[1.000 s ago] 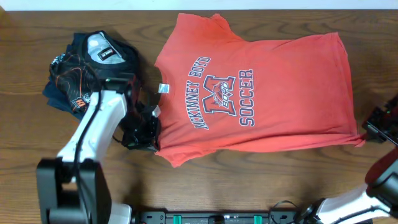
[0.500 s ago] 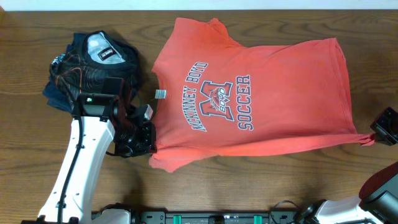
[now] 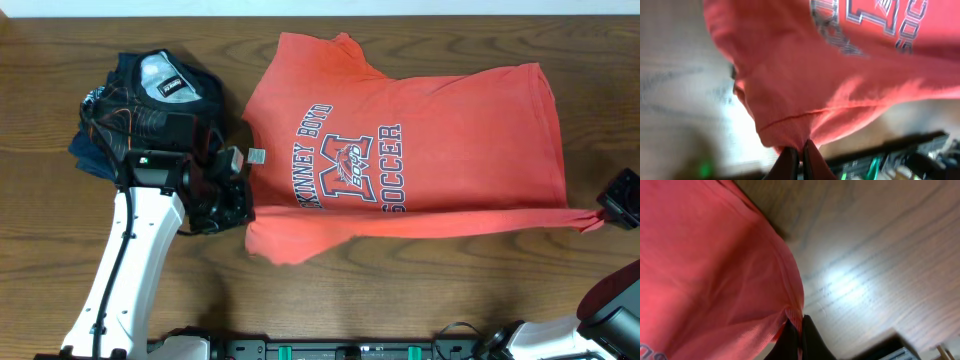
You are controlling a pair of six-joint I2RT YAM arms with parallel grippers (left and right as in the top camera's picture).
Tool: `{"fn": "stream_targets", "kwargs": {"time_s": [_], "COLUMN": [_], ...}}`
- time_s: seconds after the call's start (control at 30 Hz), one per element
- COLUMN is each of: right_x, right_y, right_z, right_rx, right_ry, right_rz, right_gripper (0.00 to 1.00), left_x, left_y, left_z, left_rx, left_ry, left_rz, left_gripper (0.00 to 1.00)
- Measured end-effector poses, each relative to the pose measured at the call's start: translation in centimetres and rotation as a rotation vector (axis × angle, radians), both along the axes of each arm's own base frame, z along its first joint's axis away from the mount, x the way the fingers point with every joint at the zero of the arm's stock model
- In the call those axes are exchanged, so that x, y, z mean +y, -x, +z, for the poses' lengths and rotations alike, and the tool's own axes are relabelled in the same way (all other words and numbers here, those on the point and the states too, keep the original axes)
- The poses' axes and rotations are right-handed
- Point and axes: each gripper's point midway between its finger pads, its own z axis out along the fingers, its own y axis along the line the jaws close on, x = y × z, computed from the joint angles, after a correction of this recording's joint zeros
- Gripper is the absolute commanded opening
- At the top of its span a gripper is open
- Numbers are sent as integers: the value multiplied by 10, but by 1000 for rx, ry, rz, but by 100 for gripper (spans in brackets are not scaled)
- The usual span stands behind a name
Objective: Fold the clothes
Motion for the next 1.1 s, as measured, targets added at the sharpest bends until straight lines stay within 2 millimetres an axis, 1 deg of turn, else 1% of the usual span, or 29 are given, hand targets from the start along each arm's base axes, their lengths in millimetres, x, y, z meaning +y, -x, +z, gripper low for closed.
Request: {"fn": "stream_targets", "kwargs": {"time_s": [0.1,0.27,0.43,0.53,0.6,0.8,0.87,1.0,1.1], "right_x": [-1,4,8,8,6,1,-2,-3,-3], "right_y": [-12,-36,-54,-61,-63,-71,-75,-81,-86], "right_z": [1,2,5,6,6,8,9,8,5], "right_rx": [-33,-88,-131,-149,-157,-189,-208,-229,-246], "right_ry": [25,66,95,107,114,139,152,167,177], "right_rz": [20,75,114,124,124,123,123,129,136], "right_gripper": [1,1,1,1,1,1,1,1,1], "left_x": [-1,-3,-5,-6,-6,-7,-8,-8,-5], "left_y": [-15,-39,-56,-65,-70,-86,-93,-107,-112], "left_z": [2,8,14,14,8,-24,-32,-38,-41], "left_rx": [-52,-141,-215,-239,-232,-170,-170,-202,-214], "left_ry": [10,26,38,42,41,33,33,32,10], "left_rz": [33,63,75,77,78,80,80,82,89], "left_gripper": [6,6,6,6,6,6,6,6,6]}}
